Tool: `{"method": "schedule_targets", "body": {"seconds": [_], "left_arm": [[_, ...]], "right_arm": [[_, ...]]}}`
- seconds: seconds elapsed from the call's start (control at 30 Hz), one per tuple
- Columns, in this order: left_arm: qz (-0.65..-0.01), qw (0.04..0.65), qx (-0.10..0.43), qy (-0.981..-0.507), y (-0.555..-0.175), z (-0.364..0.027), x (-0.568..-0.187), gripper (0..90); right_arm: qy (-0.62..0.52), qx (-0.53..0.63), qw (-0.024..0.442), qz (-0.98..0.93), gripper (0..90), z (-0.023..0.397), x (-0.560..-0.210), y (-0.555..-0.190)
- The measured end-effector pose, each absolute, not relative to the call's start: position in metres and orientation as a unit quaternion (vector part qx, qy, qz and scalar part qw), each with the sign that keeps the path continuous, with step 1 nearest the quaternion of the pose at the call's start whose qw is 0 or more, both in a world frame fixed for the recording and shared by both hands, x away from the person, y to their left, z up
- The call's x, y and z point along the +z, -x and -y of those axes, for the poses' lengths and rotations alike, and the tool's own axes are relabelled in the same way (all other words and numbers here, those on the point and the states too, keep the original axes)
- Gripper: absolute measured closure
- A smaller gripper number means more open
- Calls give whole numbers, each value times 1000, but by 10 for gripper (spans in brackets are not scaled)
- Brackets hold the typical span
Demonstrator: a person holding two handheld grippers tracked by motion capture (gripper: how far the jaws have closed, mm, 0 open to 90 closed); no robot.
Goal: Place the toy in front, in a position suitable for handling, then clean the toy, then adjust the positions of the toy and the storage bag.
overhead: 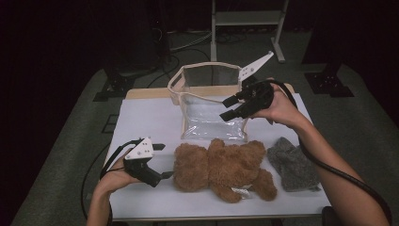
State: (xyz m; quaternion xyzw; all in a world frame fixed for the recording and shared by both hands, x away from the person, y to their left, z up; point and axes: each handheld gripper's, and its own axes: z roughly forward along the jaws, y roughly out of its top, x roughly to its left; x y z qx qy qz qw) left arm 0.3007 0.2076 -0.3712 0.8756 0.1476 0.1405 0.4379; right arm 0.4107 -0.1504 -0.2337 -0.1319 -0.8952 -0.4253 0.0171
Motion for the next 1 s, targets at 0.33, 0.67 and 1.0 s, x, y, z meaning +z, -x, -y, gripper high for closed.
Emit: {"method": "schedule_targets", "body": {"seconds": [0.33,0.67,1.0], "left_arm": [[-152,435,138,-877,-301,-212,-373,59],[-152,428,139,-880,-300,-213,-372,59],[-152,433,137,-878,-300,-215,-372,59]], "right_arm": [[131,-412,7,902,356,139,-223,-432],[133,-407,12,904,355,135,-223,-441],[126,-401,10,907,355,127,-221,-447]]}}
